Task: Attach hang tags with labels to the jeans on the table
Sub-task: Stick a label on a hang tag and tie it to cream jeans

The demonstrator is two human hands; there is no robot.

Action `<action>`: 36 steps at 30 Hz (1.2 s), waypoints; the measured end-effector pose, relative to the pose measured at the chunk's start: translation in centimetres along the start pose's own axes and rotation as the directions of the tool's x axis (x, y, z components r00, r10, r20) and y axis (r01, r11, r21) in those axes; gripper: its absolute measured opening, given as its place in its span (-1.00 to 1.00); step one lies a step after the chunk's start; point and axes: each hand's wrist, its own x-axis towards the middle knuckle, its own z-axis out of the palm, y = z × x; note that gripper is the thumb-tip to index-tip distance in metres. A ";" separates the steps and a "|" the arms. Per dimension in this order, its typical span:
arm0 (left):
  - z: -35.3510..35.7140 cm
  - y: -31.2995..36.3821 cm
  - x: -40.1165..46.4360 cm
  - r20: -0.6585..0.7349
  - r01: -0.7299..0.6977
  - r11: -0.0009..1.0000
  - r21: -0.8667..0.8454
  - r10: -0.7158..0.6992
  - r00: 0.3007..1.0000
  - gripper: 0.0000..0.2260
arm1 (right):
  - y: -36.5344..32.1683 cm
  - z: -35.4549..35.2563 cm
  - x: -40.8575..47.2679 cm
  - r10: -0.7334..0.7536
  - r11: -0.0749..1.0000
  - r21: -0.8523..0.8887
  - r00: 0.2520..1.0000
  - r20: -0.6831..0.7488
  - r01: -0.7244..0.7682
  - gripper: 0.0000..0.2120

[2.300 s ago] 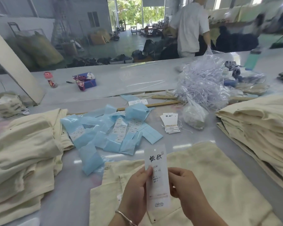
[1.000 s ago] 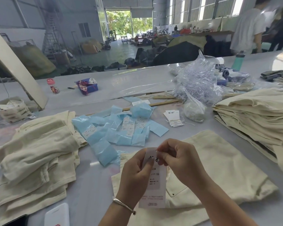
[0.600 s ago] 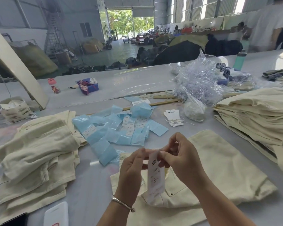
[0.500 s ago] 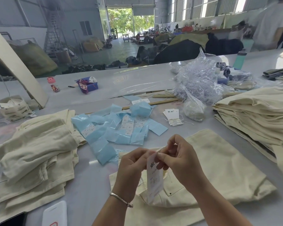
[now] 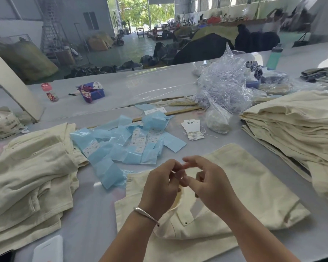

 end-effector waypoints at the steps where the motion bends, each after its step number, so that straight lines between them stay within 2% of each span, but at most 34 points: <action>1: 0.0 0.1 0.4 -0.017 -0.018 1.000 0.012 0.018 1.000 -0.89 | 0.1 0.0 0.4 0.049 0.995 0.082 0.998 0.043 -0.052 -0.77; 4: 0.2 -0.1 1.4 -0.056 -0.001 1.000 -0.002 0.001 0.998 -0.88 | 0.7 -0.2 1.5 0.199 0.930 0.290 0.973 0.115 -0.224 -1.00; 6: 0.4 -1.1 1.4 -0.048 0.045 0.999 -0.018 -0.046 0.998 -0.88 | 1.4 -0.4 2.1 0.232 0.922 0.287 0.964 0.129 -0.260 -0.93; 7: 0.7 -1.9 1.3 -0.048 0.074 0.997 -0.016 -0.075 0.996 -0.88 | 1.9 -0.4 2.5 0.219 0.947 0.220 0.971 0.091 -0.235 -0.91; 9: 1.4 -3.8 0.7 -0.037 0.167 0.983 0.076 -0.165 0.986 -0.90 | 2.9 -0.8 3.2 0.107 0.988 -0.098 0.990 -0.096 -0.116 -0.91; 11: 2.5 -5.9 0.1 0.052 0.273 0.908 0.319 -0.304 0.951 -0.56 | 3.5 -1.3 3.8 -0.097 0.925 -0.380 0.956 -0.278 -0.017 -0.94; 12: 3.1 -7.0 -0.3 0.123 0.301 0.849 0.434 -0.387 0.914 -0.37 | 3.7 -1.5 4.1 -0.187 0.896 -0.443 0.927 -0.326 0.025 -0.96; 13: 3.8 -7.7 -0.7 0.175 0.306 0.801 0.514 -0.447 0.877 -0.28 | 3.8 -1.6 4.4 -0.261 0.877 -0.475 0.899 -0.352 0.069 -0.96; 14: 4.4 -8.3 -1.1 0.187 0.315 0.785 0.533 -0.472 0.862 -0.30 | 4.0 -1.5 4.8 -0.331 0.858 -0.500 0.871 -0.363 0.118 -0.95; 15: 4.7 -8.6 -1.4 0.149 0.341 0.807 0.483 -0.459 0.876 -0.43 | 4.1 -1.3 5.0 -0.397 0.836 -0.520 0.846 -0.357 0.173 -0.94; 17: 4.5 -9.4 -2.0 -0.046 0.390 0.872 0.296 -0.395 0.918 -0.81 | 4.4 -0.5 5.5 -0.501 0.793 -0.537 0.810 -0.306 0.287 -0.94; 18: 4.0 -9.8 -2.1 -0.159 0.428 0.878 0.216 -0.401 0.902 -0.87 | 4.6 0.0 5.7 -0.526 0.780 -0.531 0.808 -0.267 0.331 -0.94; 19: 3.3 -10.3 -2.4 -0.233 0.480 0.867 0.135 -0.443 0.866 -0.84 | 4.9 0.8 5.8 -0.531 0.776 -0.517 0.818 -0.223 0.362 -0.93; 21: 1.8 -11.4 -2.8 -0.265 0.594 0.804 -0.020 -0.577 0.773 -0.55 | 5.9 3.0 5.4 -0.485 0.799 -0.463 0.866 -0.119 0.384 -0.91; 22: 1.2 -11.9 -3.1 -0.246 0.624 0.780 -0.044 -0.614 0.750 -0.40 | 6.5 4.3 5.0 -0.441 0.824 -0.421 0.895 -0.058 0.379 -0.90; 24: 0.3 -13.0 -3.9 -0.195 0.630 0.767 0.123 -0.604 0.773 -0.31 | 7.9 7.0 4.1 -0.308 0.890 -0.327 0.948 0.078 0.317 -0.93; 26: -0.3 -13.9 -4.7 -0.153 0.568 0.740 0.360 -0.553 0.819 -0.39 | 9.3 9.3 3.6 -0.147 0.931 -0.302 0.967 0.208 0.207 -0.96; 29: -0.9 -15.1 -5.0 -0.161 0.540 0.748 0.386 -0.521 0.838 -0.65 | 11.1 11.8 3.4 0.002 0.928 -0.354 0.947 0.322 0.119 -0.86; 36: -1.1 -16.9 -2.2 -0.158 0.442 0.623 0.646 -0.457 0.875 -0.81 | 11.5 15.2 4.1 0.122 0.942 -0.335 0.933 0.338 -0.002 -0.87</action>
